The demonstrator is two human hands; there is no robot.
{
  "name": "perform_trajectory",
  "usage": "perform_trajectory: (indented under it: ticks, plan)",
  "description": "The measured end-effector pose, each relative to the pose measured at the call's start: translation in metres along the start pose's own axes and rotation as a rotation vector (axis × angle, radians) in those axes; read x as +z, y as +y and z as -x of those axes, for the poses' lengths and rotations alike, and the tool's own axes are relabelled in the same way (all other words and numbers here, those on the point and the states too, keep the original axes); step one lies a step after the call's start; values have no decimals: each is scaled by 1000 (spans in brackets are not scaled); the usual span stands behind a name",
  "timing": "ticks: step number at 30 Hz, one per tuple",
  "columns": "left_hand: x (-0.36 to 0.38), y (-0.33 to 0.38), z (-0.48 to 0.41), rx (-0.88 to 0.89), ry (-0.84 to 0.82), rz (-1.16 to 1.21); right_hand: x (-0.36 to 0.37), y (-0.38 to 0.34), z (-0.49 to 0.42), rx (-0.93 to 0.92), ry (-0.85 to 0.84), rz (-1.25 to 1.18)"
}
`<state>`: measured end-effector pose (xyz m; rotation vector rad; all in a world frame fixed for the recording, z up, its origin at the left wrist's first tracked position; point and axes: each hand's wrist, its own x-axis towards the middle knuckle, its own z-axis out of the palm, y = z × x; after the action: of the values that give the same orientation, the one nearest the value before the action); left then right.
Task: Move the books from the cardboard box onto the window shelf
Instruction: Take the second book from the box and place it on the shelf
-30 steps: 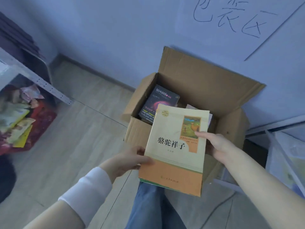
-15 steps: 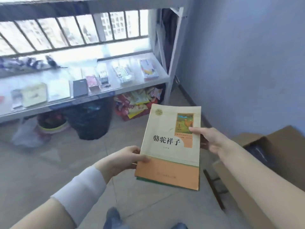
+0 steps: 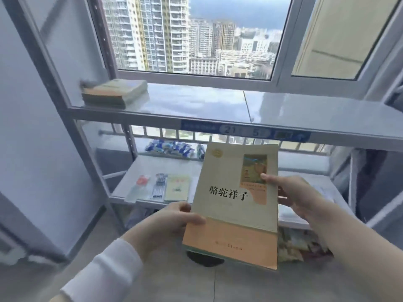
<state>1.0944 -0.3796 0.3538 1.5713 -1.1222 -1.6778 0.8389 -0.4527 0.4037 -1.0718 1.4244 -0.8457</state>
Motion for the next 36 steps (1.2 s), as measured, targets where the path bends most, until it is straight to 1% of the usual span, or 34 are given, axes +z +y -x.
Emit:
perform_trajectory:
  ticks: [4,11,15,18,22,25,27,30,33,36]
  plan:
    - [-59,56,-47,104,30,-17,34,-64,-67,-113,-21,-30]
    - [-162,144,-114,244,115,-18,108,-175,-175,-217,-53,-47]
    - [-220,178,-146,334,246,-19,157,-226,-211,-365,-75,-63]
    - [-267,201,-170,434,330,-69,188,-249,-231,-534,-53,-66]
    - [-312,214,-201,591,347,-64,219,-256,-251,-722,56,-56]
    - [-329,209,-222,650,319,-112,232,-243,-264,-775,59,-44]
    - [-335,200,-235,668,284,-105,239,-231,-270,-780,72,-60]
    - [-345,188,-252,673,210,-73,244,-222,-281,-807,159,-68]
    - [-350,184,-255,656,181,-104,242,-219,-281,-789,112,-31]
    - [-350,183,-256,683,200,-100,240,-211,-286,-697,77,-21]
